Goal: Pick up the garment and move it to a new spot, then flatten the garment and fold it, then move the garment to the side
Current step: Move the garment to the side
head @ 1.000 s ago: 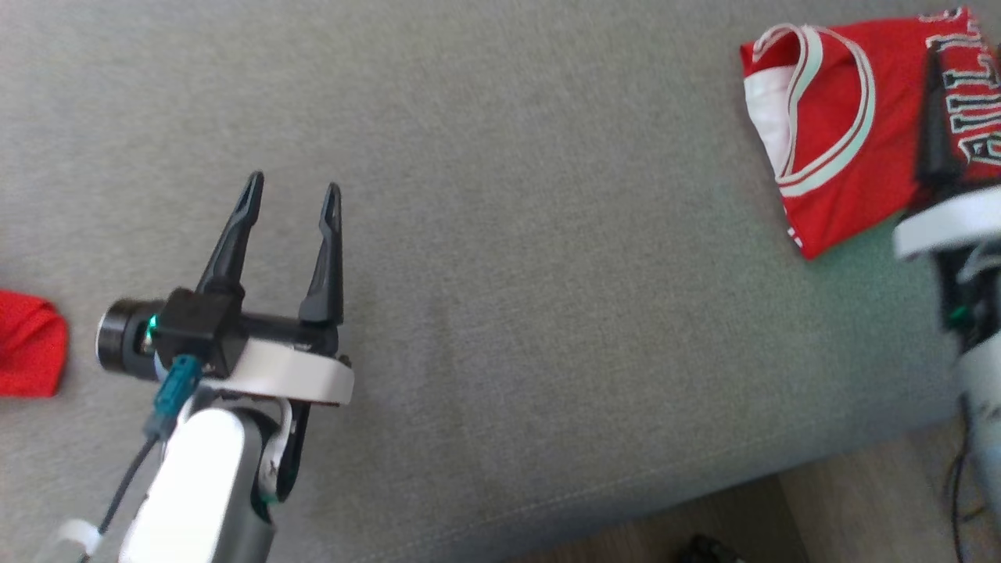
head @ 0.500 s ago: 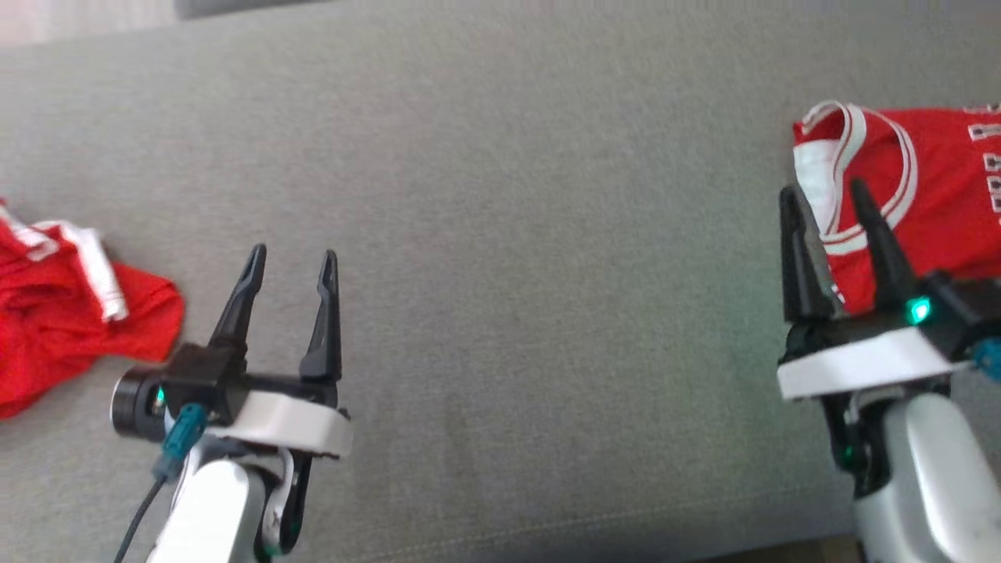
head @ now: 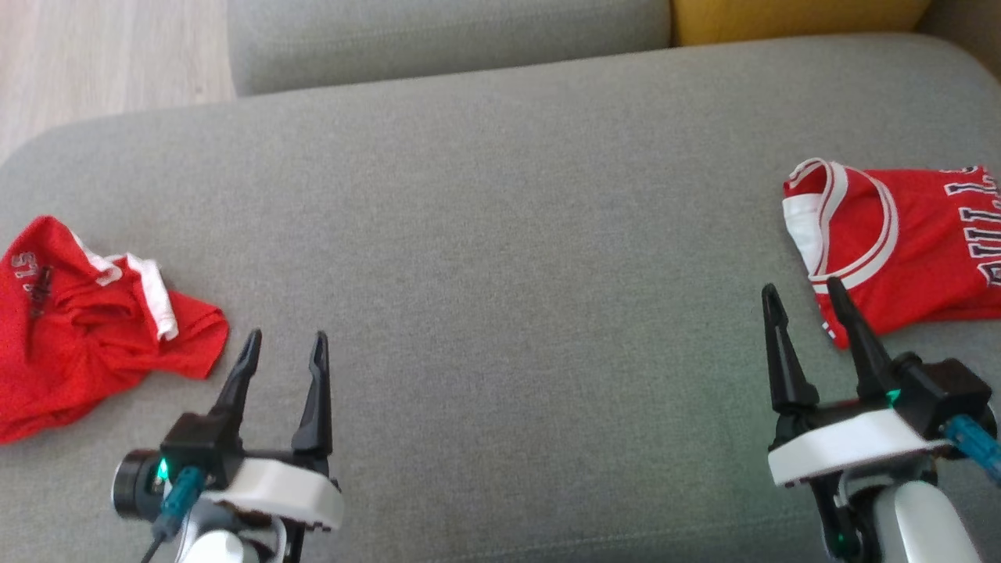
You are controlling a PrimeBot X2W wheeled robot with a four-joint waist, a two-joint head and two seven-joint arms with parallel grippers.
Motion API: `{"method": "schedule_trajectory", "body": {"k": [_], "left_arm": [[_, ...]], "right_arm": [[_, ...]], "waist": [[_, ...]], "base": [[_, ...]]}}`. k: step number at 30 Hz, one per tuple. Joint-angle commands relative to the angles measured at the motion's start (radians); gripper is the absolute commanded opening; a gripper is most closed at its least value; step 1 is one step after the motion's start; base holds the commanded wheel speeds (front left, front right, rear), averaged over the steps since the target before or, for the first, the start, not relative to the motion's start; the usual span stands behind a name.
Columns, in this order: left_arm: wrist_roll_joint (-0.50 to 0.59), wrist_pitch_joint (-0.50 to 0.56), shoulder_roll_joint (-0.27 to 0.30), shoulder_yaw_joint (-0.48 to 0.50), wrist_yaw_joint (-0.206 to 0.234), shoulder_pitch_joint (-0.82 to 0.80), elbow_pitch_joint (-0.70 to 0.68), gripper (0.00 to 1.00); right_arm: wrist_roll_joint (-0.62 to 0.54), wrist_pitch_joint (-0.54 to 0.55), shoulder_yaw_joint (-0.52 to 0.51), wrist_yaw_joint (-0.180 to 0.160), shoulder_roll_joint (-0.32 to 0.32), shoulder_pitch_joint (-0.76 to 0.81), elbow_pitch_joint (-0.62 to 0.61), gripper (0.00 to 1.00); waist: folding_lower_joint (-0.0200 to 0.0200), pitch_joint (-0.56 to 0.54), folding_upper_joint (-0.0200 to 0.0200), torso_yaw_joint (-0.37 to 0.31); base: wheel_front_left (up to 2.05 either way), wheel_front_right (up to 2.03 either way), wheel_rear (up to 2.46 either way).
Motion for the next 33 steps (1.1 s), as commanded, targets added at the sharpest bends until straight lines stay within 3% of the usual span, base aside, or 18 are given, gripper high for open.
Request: {"method": "schedule_trajectory", "body": {"k": [1,11,33], "left_arm": [[-0.007,-0.005,0.021,0.029,0.005,-0.014,-0.036,1.0],[-0.023,0.012,0.037,0.03,0.018,0.057,-0.056,1.0],[-0.033,0.03,0.043,0.021,0.05,0.099,-0.084,1.0]], "right_arm": [[-0.012,0.006,0.019,-0.001,0.006,-0.007,-0.047,1.0],[-0.018,0.029,0.036,-0.001,0.014,0.051,-0.075,1.0],[-0.02,0.061,0.031,-0.001,0.018,0.088,-0.102,1.0]], "waist": [[0.0,-0.022,-0.0001,-0.002],[0.0,-0.085,-0.0001,0.01],[0.0,-0.112,-0.0001,0.023]], "base": [[0.0,0.0,0.0],[0.0,0.0,0.0],[0.0,0.0,0.0]]}}
